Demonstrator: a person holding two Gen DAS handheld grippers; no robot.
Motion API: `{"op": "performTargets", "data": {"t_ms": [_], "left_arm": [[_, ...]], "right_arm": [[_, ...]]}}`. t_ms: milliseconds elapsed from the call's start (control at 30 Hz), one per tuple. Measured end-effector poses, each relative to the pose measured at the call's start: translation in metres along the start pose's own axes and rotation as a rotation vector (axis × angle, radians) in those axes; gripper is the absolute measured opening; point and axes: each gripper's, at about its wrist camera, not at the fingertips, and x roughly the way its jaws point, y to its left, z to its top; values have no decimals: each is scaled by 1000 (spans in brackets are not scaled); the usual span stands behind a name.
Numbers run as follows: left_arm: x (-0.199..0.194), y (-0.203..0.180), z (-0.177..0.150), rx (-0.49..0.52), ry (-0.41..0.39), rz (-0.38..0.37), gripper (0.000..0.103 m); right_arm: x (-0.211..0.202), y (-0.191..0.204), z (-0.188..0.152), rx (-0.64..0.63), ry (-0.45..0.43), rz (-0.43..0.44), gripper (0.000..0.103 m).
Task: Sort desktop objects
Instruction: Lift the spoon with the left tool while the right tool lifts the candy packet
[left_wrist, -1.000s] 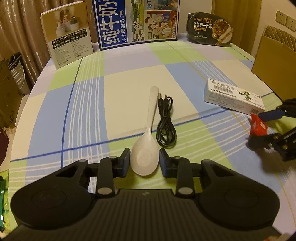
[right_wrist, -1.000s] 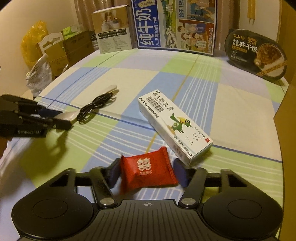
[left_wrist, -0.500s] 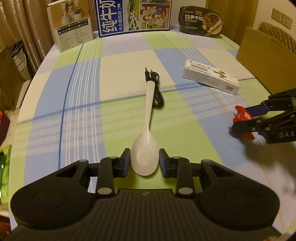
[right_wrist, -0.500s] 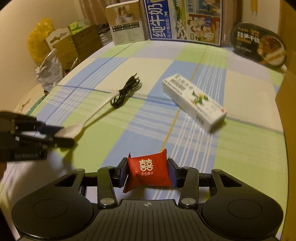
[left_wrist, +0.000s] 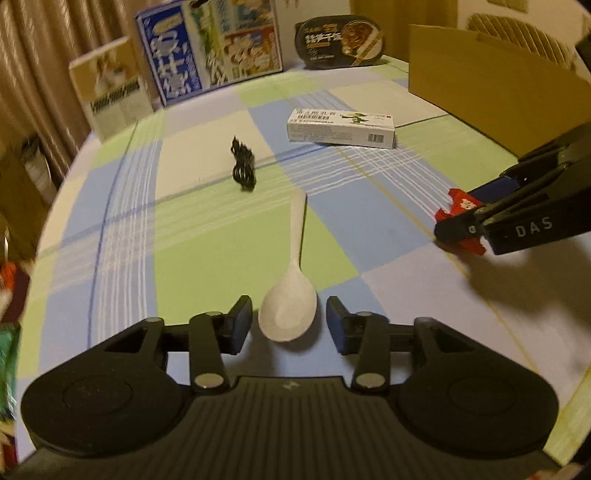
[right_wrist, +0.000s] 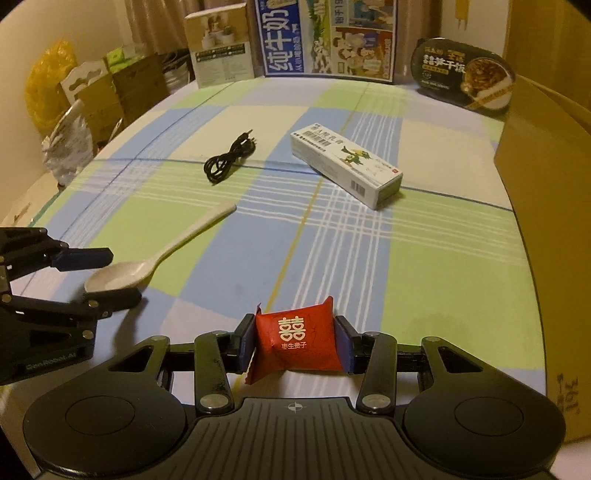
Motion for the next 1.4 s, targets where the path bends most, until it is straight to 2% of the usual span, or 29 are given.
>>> {"op": "performTargets", "data": {"t_ms": [100,333,433,500,633,767,833,900,1000,1233,1300,1400], "left_arm": [[2,-3,1,24,-11,3,39],[6,5,3,-54,-2,-39,39],[7,7,3,-71,1,-51,36],[7,8,4,-80,3,-62,28],[7,7,4,-76,4,-59,27],[6,7,4,-74,7,-64,27],[4,4,3,-43,4,-53,28],[4,0,2,-7,-4,-32,33],[3,-2,2,23,-11,-24,33],[5,4,3,-28,5,-48,33],[6,7,4,-45,12,-53,28],[6,6,5,-47,18,-45,28]], "right_arm": [[-1,-2,0,18,-11,10,42],[0,-2,0,21,-25,7,43],[0,0,-1,9,-32,2,48],[0,0,-2,9,-35,0,54],[0,0,-2,5,-39,0,62],[0,1,-2,-6,-38,1,63],[1,1,-2,-6,-36,-1,63],[2,0,-2,0,-34,0,63],[1,0,-2,2,-39,-1,63],[1,-1,-2,10,-41,0,63],[1,-1,-2,10,-42,1,63],[0,-1,-2,11,-41,-1,63]]}}
